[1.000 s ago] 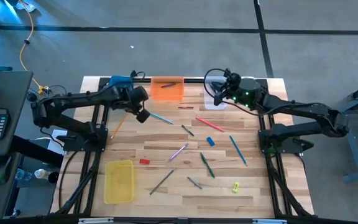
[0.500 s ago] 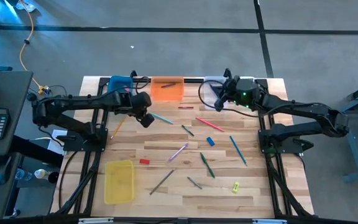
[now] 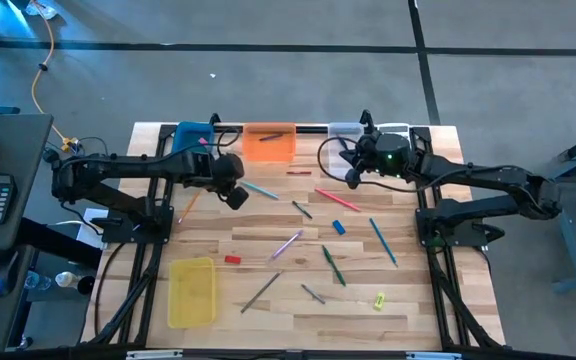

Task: Sort crayons/erasers/pens/pencils in bins
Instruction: Put the yellow pencil into the yellow bin

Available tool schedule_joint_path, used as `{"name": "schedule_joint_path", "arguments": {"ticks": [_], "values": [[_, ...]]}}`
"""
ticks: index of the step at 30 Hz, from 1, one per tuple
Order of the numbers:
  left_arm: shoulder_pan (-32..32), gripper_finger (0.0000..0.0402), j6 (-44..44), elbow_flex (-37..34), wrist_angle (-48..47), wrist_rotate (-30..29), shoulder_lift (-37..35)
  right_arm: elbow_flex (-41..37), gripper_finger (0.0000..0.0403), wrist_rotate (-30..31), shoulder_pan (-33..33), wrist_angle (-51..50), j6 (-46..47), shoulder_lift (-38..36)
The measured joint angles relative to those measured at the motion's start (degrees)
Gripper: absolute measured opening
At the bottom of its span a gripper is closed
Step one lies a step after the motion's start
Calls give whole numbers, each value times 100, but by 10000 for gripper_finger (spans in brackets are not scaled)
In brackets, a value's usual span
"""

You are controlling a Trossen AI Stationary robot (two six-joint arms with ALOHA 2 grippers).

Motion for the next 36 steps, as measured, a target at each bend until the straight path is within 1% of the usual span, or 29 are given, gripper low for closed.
{"name": "schedule_joint_path", "arguments": {"ticks": [3, 5, 7, 11, 13, 16, 21, 25, 30, 36], "values": [[38, 0, -132, -2, -599, 157, 0, 0, 0, -62, -4, 6, -15, 0], [90, 0, -171, -4, -1078, 138, 0, 0, 0, -81, -4, 54, 43, 0], [185, 1, -266, -17, -1353, 138, 0, 0, 0, -92, -4, 170, 209, 0], [448, 18, -149, -302, -1195, 491, -4, 0, 0, -126, -4, 501, 409, 0], [617, 33, -8, -496, -1020, 628, -3, 0, 0, -136, -4, 650, 455, 0], [859, 62, -34, -747, -778, 783, 17, 0, 0, -136, -4, 789, 472, 0], [1146, 110, 91, -947, -799, 748, 17, 0, 0, -134, -4, 870, 534, 0], [1424, 138, 21, -1188, -832, 638, 17, 0, 0, -132, -4, 870, 515, 0], [1730, 150, 26, -1512, -739, 636, 37, 0, 0, -130, -4, 871, 510, 0], [1958, 140, 134, -1655, -319, 804, 39, 0, 0, 12, -4, 872, 508, 0]]}}
